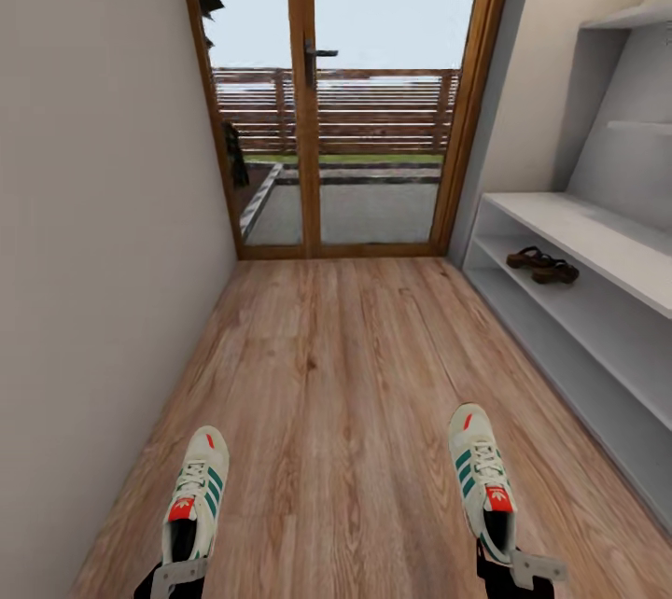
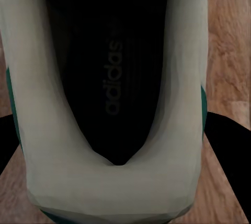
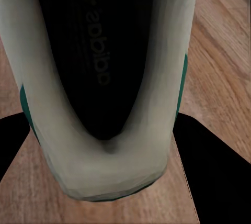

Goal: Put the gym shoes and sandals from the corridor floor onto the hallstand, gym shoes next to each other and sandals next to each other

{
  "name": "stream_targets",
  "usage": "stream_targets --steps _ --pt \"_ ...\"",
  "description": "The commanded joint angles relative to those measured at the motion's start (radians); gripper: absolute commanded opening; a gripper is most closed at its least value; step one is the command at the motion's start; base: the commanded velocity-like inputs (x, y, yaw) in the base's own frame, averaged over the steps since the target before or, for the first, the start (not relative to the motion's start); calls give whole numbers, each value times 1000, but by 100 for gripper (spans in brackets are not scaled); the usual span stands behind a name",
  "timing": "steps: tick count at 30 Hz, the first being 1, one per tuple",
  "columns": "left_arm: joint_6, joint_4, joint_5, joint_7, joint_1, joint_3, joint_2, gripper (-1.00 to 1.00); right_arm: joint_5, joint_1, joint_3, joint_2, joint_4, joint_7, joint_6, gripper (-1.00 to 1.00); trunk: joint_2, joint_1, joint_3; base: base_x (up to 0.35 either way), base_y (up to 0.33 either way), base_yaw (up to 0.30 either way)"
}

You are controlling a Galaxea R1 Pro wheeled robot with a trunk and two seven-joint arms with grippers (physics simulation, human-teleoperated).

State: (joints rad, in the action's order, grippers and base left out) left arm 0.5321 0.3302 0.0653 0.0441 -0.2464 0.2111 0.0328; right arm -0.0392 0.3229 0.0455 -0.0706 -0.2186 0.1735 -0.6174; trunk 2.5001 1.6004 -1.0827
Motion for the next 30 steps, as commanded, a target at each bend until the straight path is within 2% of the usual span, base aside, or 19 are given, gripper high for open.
stream_targets --steps 1,19,30 --pt "3 0 7 5 -1 8 -1 -100 -4 1 2 0 1 -3 -4 -100 0 0 -1 340 0 -201" --pt "3 0 7 5 -1 8 -1 -100 -3 1 2 0 1 -4 -4 -100 0 0 -1 340 2 -257" --pt "3 0 6 5 -1 8 -1 -100 -3 1 2 0 1 -5 -4 -100 0 0 -1 334 102 -263"
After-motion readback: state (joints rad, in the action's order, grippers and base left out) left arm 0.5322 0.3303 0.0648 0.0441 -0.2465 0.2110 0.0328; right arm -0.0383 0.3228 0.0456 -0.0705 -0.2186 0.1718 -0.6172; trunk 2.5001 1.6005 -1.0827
